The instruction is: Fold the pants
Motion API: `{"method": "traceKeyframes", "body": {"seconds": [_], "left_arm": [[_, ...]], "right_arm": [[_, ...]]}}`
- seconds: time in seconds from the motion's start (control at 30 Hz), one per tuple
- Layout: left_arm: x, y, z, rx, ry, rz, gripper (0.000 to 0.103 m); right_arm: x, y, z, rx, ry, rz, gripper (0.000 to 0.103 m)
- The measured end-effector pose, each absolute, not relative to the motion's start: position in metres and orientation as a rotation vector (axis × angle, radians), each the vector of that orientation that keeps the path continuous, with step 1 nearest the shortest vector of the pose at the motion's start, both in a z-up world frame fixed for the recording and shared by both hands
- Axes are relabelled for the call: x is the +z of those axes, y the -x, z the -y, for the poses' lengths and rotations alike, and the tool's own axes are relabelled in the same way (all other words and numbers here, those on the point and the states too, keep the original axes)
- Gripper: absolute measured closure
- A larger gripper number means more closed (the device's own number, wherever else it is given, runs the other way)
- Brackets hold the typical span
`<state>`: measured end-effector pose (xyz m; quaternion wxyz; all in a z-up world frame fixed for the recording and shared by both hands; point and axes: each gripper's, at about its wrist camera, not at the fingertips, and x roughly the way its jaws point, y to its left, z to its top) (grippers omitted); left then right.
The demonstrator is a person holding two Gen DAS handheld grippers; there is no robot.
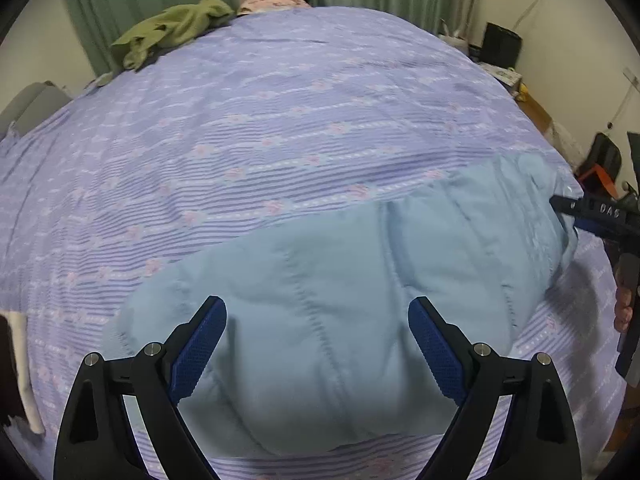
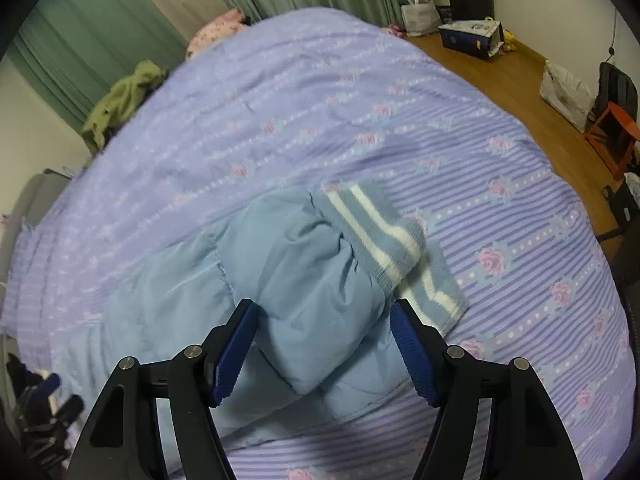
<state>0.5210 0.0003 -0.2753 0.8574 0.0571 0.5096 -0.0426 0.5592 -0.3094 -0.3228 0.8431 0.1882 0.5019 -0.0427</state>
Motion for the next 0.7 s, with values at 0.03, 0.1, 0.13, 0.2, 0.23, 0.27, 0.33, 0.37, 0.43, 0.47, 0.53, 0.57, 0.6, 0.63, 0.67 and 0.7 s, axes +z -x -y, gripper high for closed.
{"method": "traceKeyframes", "body": {"seconds": [0.03,0.1,0.13,0.2,0.23,0.27,0.33,0.37,0.43,0.47,0.53,0.57,0.6,0.63,0.67,0.7], "left_arm": [[-0.275,-0.520,-0.003,-0.084,-0.114,-1.069,0.010],[-0.275,-0.520,-0.008,-0.080,-0.097,-1.078,0.010],[-0.276,-0.521,-0.009,-0.076,-0.091,-1.082,0.010],[-0.278,-0.523,-0.010,-0.064,-0.086,-1.085,0.010],[-0.279,-0.524,-0.010,-0.066,-0.082,-1.087,0.010],[-0.280,-0.524,-0.010,-0.069,-0.076,-1.090,0.010],[-0.282,-0.525,-0.010,-0.069,-0.069,-1.096,0.010],[-0.283,-0.526,-0.010,-0.068,-0.066,-1.100,0.010],[-0.284,-0.527,-0.010,-0.065,-0.066,-1.100,0.010],[-0.283,-0.527,-0.010,-0.064,-0.068,-1.096,0.010],[-0.282,-0.526,-0.012,-0.055,-0.075,-1.091,0.010],[-0.279,-0.524,-0.016,-0.045,-0.080,-1.081,0.010],[-0.275,-0.522,-0.019,-0.039,-0.080,-1.072,0.010],[-0.271,-0.518,-0.025,-0.034,-0.074,-1.059,0.010],[-0.265,-0.513,-0.032,-0.034,-0.062,-1.042,0.010],[-0.259,-0.507,-0.040,-0.037,-0.053,-1.025,0.009]], "right_arm": [[-0.324,-0.560,0.307,-0.093,-0.392,-1.064,0.040],[-0.327,-0.561,0.302,-0.108,-0.360,-1.069,0.049],[-0.327,-0.561,0.301,-0.113,-0.349,-1.071,0.059],[-0.327,-0.559,0.302,-0.125,-0.337,-1.069,0.083],[-0.324,-0.558,0.303,-0.131,-0.343,-1.067,0.087],[-0.318,-0.552,0.305,-0.143,-0.359,-1.053,0.088],[-0.304,-0.538,0.308,-0.175,-0.369,-1.007,0.089],[-0.299,-0.533,0.308,-0.192,-0.365,-0.992,0.089],[-0.293,-0.521,0.309,-0.224,-0.345,-0.983,0.089],[-0.292,-0.518,0.308,-0.238,-0.325,-0.988,0.088],[-0.291,-0.515,0.300,-0.226,-0.250,-0.974,0.078],[-0.289,-0.515,0.297,-0.250,-0.208,-0.992,0.063],[-0.285,-0.514,0.295,-0.282,-0.189,-1.003,0.057],[-0.279,-0.509,0.295,-0.309,-0.190,-0.993,0.049],[-0.270,-0.500,0.292,-0.318,-0.208,-0.968,0.048],[-0.258,-0.489,0.284,-0.281,-0.233,-0.938,0.047]]}}
